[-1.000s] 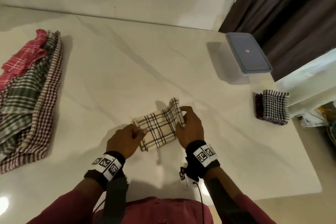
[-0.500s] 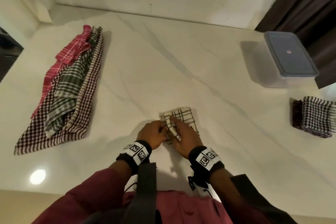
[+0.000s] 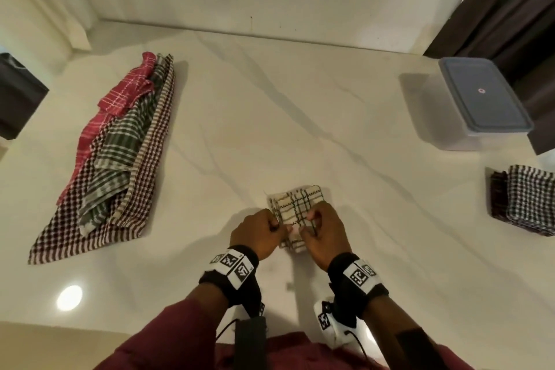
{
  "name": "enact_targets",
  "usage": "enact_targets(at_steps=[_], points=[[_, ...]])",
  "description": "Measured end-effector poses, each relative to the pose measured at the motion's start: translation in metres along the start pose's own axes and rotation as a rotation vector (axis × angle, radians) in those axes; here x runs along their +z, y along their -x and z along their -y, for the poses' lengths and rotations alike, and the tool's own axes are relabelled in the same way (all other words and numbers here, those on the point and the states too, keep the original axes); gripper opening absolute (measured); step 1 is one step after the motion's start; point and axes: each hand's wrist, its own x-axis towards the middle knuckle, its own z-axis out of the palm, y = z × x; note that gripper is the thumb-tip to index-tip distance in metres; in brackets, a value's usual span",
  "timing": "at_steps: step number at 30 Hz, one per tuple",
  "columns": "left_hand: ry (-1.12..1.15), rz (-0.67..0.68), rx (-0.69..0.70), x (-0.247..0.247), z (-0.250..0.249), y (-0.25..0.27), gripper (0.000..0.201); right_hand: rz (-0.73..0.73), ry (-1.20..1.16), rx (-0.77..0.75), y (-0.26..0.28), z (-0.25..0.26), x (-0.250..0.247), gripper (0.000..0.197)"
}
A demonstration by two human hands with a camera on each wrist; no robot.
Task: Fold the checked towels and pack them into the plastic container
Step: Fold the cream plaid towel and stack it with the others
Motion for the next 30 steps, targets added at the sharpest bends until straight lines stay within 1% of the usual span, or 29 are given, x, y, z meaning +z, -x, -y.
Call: enact_targets(at_steps=[2, 4, 5, 7, 9, 11, 13, 14, 16, 18, 19, 21, 22, 23, 24, 25, 26, 28, 30], points=[[0.015, -0.020, -0.027, 0.003, 0.001, 0.004, 0.034, -0.143, 0.007, 0.027, 0.002, -0.008, -0.007, 0.035], [0.040, -0.021, -0.035, 0.006, 0.000, 0.006, 0.031, -0.195, -0.029, 0.156, 0.000, -0.014, -0.015, 0.041], [0.045, -0.018, -0.040, 0.006, -0.004, 0.007, 0.030, -0.171, -0.061, 0.243, -0.003, -0.019, -0.020, 0.047], [0.042, -0.032, -0.053, 0.006, -0.008, 0.011, 0.028, -0.070, -0.110, 0.335, -0.008, -0.025, -0.028, 0.053], [0.023, -0.024, -0.047, 0.011, -0.015, 0.013, 0.024, 0.059, -0.150, 0.377, -0.013, -0.030, -0.041, 0.051], [-0.024, 0.005, 0.005, 0.022, -0.030, 0.014, 0.021, 0.143, -0.139, 0.377, -0.014, -0.039, -0.059, 0.050], [-0.048, 0.054, 0.084, 0.039, -0.049, 0.017, 0.016, 0.129, -0.146, 0.373, -0.008, -0.047, -0.080, 0.033], [-0.050, 0.089, 0.128, 0.049, -0.061, 0.018, 0.013, 0.109, -0.140, 0.381, -0.002, -0.054, -0.094, 0.029], [-0.085, 0.148, 0.237, 0.072, -0.089, 0.020, 0.013, 0.048, -0.178, 0.410, 0.013, -0.069, -0.128, 0.029], [-0.214, 0.146, 0.402, 0.099, -0.120, 0.015, 0.019, -0.068, -0.197, 0.472, 0.034, -0.096, -0.171, 0.030], [-0.270, 0.141, 0.452, 0.105, -0.131, 0.011, 0.024, -0.130, -0.188, 0.487, 0.041, -0.107, -0.188, 0.031], [-0.338, 0.181, 0.557, 0.131, -0.166, 0.004, 0.034, -0.325, -0.125, 0.576, 0.066, -0.140, -0.235, 0.036], [-0.365, 0.200, 0.600, 0.140, -0.182, 0.000, 0.039, -0.434, -0.079, 0.604, 0.077, -0.151, -0.255, 0.040], [-0.392, 0.217, 0.642, 0.152, -0.199, -0.002, 0.044, -0.548, 0.023, 0.604, 0.090, -0.165, -0.274, 0.045], [-0.419, 0.238, 0.680, 0.165, -0.215, -0.005, 0.051, -0.621, 0.168, 0.576, 0.102, -0.176, -0.289, 0.048], [-0.452, 0.261, 0.713, 0.178, -0.231, -0.007, 0.058, -0.640, 0.292, 0.528, 0.113, -0.187, -0.300, 0.049], [-0.494, 0.285, 0.737, 0.190, -0.245, -0.008, 0.065, -0.602, 0.349, 0.479, 0.121, -0.195, -0.306, 0.046], [-0.606, 0.339, 0.762, 0.209, -0.263, -0.009, 0.077, -0.443, 0.365, 0.401, 0.133, -0.205, -0.304, 0.041], [-0.712, 0.377, 0.756, 0.227, -0.277, -0.009, 0.085, -0.352, 0.399, 0.386, 0.140, -0.211, -0.301, 0.044]])
